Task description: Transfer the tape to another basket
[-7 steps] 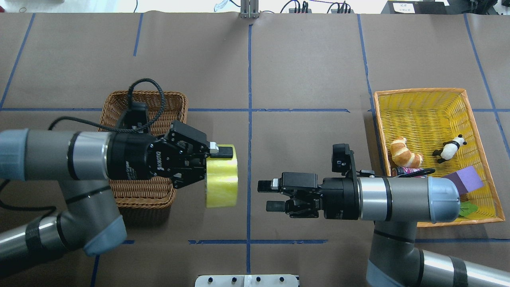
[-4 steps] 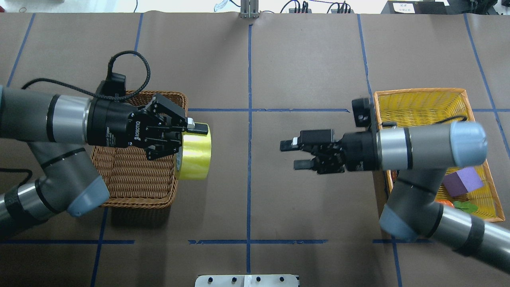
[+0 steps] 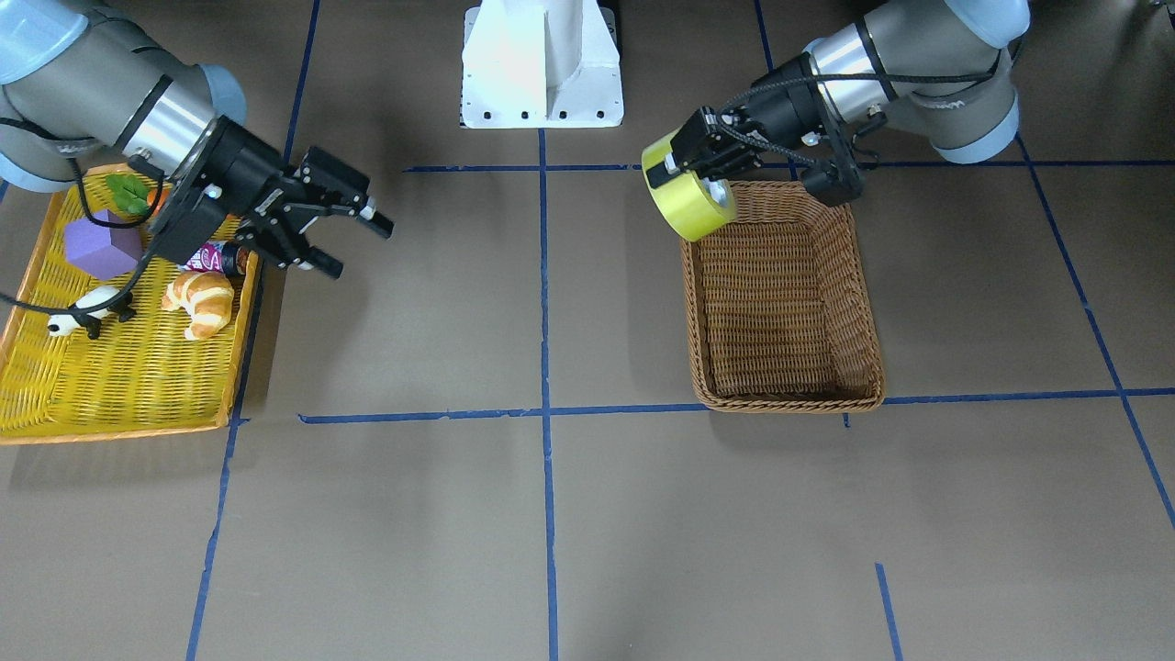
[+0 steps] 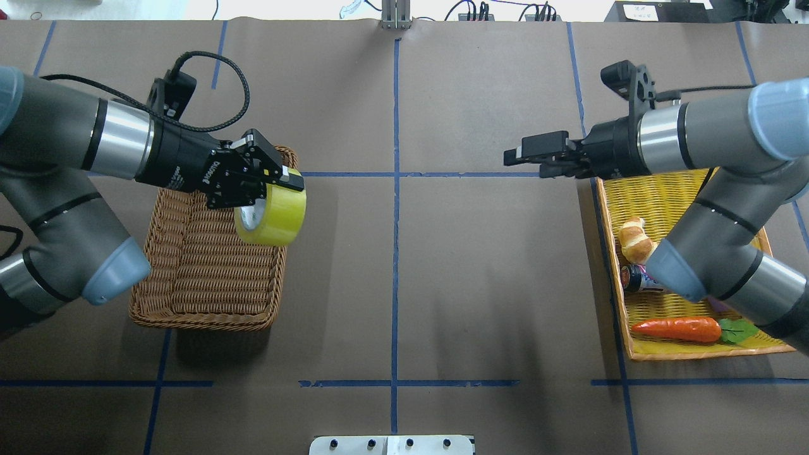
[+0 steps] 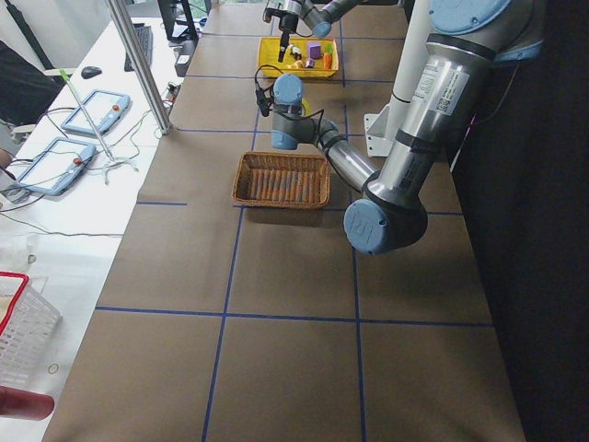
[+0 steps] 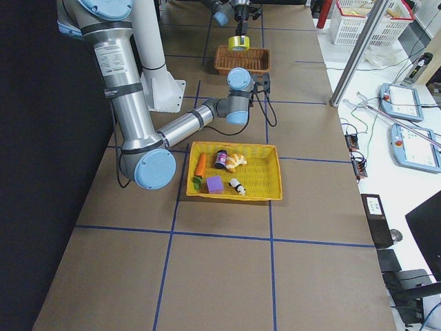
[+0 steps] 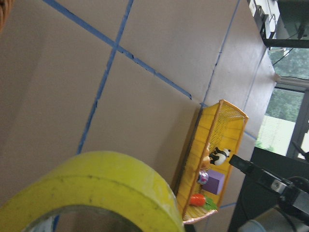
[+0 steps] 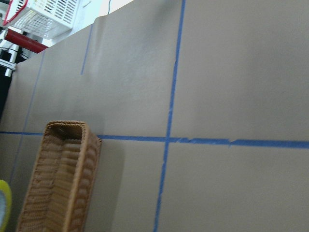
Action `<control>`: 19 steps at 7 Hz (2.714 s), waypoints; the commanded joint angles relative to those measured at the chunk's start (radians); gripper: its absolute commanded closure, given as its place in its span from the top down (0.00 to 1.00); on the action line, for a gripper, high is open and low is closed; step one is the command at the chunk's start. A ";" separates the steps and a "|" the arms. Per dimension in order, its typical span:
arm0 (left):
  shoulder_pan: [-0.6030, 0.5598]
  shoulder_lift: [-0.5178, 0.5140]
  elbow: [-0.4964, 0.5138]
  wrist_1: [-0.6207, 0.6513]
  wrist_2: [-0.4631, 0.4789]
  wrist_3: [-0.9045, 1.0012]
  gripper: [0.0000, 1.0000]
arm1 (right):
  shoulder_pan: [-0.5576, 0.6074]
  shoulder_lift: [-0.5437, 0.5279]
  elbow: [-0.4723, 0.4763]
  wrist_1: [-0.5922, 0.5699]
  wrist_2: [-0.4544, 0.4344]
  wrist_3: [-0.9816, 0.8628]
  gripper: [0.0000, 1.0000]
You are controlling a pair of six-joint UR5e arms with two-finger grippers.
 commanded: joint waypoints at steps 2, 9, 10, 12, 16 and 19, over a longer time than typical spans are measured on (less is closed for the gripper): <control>-0.059 0.007 -0.008 0.252 0.005 0.377 0.00 | 0.097 -0.001 0.021 -0.348 -0.016 -0.309 1.00; 0.102 0.048 -0.198 0.954 0.276 0.829 0.00 | 0.284 0.058 0.228 -1.362 -0.044 -1.011 1.00; 0.122 0.056 -0.193 0.963 0.276 0.852 0.00 | 0.339 0.028 0.217 -1.365 0.007 -1.073 1.00; 0.157 0.068 -0.148 0.960 0.282 0.870 0.02 | 0.446 -0.038 0.157 -1.361 0.065 -1.278 1.00; 0.165 0.042 -0.074 0.952 0.284 0.871 0.45 | 0.589 -0.075 0.021 -1.341 0.134 -1.467 1.00; 0.107 0.028 -0.083 0.961 0.310 0.870 1.00 | 0.654 -0.129 -0.021 -1.337 0.159 -1.594 1.00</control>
